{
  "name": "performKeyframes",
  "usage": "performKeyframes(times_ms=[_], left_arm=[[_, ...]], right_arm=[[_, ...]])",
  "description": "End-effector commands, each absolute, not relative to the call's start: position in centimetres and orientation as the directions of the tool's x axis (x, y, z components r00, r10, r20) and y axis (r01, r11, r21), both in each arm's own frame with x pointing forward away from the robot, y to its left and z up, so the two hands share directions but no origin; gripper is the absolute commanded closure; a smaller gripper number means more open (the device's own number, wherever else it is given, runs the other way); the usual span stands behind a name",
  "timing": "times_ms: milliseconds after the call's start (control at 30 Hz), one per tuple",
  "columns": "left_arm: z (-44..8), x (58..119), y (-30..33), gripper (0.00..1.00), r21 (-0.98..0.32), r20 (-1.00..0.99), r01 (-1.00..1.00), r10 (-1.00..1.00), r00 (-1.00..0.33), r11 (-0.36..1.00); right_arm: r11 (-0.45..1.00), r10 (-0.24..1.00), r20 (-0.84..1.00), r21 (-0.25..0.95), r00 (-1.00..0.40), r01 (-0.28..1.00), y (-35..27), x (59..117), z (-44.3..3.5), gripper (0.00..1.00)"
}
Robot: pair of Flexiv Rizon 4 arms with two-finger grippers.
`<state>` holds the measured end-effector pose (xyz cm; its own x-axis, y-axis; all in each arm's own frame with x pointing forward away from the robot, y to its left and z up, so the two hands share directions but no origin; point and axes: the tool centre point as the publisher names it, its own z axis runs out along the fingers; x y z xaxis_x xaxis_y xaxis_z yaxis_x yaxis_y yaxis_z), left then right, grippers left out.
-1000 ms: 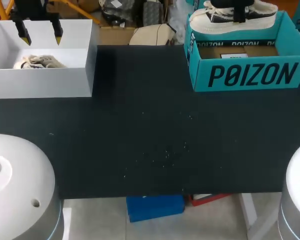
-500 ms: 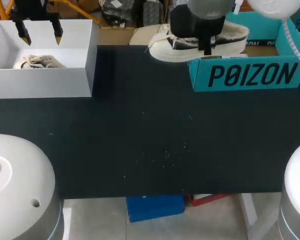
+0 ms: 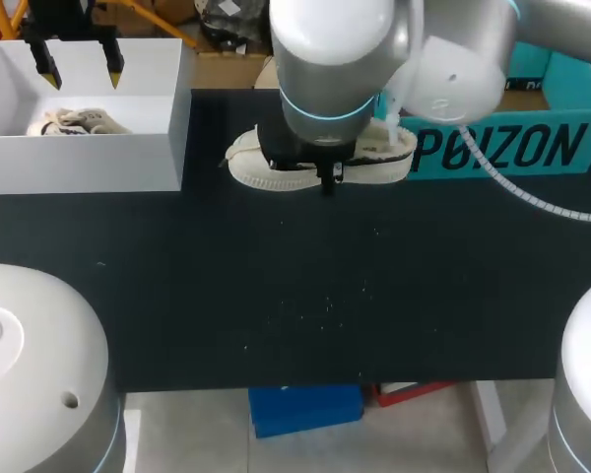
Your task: Take the shoe out of the shoebox, open the shoe tongue, remove and reinsert the insole, then place the shoe into the shoebox
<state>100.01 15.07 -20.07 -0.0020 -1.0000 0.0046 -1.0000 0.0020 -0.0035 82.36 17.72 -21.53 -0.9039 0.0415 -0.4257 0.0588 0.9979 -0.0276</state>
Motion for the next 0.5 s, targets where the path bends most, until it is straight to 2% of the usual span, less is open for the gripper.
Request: performKeyframes(times_ms=[33, 500], left_arm=[[-20.0, 100.0, 15.1, 0.0, -0.002, 0.003, -1.0, -1.0, -0.001, 0.001], [-20.0, 100.0, 15.1, 0.0, -0.002, 0.003, -1.0, -1.0, -0.001, 0.001]], right_arm=[[0.995, 0.064, -0.402, -0.04, -0.913, 0.088, 21.3, 83.5, -25.2, 1.0], [0.988, 0.148, -0.327, 0.006, -0.933, 0.155, 25.3, 79.8, -34.9, 1.0]])
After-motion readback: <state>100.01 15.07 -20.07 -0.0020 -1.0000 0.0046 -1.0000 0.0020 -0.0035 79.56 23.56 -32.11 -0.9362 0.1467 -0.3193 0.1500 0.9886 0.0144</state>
